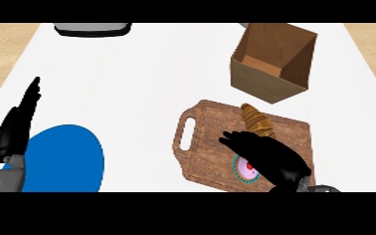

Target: Pick the cupcake from the cutting board and place it in the cardboard box

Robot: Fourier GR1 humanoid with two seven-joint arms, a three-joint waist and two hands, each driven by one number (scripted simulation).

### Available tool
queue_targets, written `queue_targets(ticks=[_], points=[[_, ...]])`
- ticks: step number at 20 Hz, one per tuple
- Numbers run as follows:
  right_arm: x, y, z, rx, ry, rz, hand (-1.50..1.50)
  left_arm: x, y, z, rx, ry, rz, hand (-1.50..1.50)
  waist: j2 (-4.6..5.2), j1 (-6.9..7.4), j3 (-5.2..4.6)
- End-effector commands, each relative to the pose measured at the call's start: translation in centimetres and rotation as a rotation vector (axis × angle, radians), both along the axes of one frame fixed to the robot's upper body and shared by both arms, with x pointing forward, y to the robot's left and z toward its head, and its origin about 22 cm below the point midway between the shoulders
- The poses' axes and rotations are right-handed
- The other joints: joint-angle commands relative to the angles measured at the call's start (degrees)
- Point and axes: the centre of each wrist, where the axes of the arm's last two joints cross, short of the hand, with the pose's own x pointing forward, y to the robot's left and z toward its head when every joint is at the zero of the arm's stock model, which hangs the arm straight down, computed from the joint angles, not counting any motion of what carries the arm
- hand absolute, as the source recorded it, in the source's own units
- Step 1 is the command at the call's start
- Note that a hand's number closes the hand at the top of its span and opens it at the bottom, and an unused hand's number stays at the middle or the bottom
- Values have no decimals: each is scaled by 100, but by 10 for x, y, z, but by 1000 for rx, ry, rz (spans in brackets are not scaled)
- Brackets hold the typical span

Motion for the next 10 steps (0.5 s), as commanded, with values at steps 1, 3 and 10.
queue_targets(ticks=[1,3,10], points=[[-8,18,-29,-48,20,1,-150,14,2,-5,10,9,4,0,7,-16,0],[1,15,-36,-49,-5,-29,-150,-3,0,-16,12,10,-3,0,4,-1,0],[16,25,-39,-22,-254,-45,150,5,-4,9,10,-11,-4,0,2,4,2]])
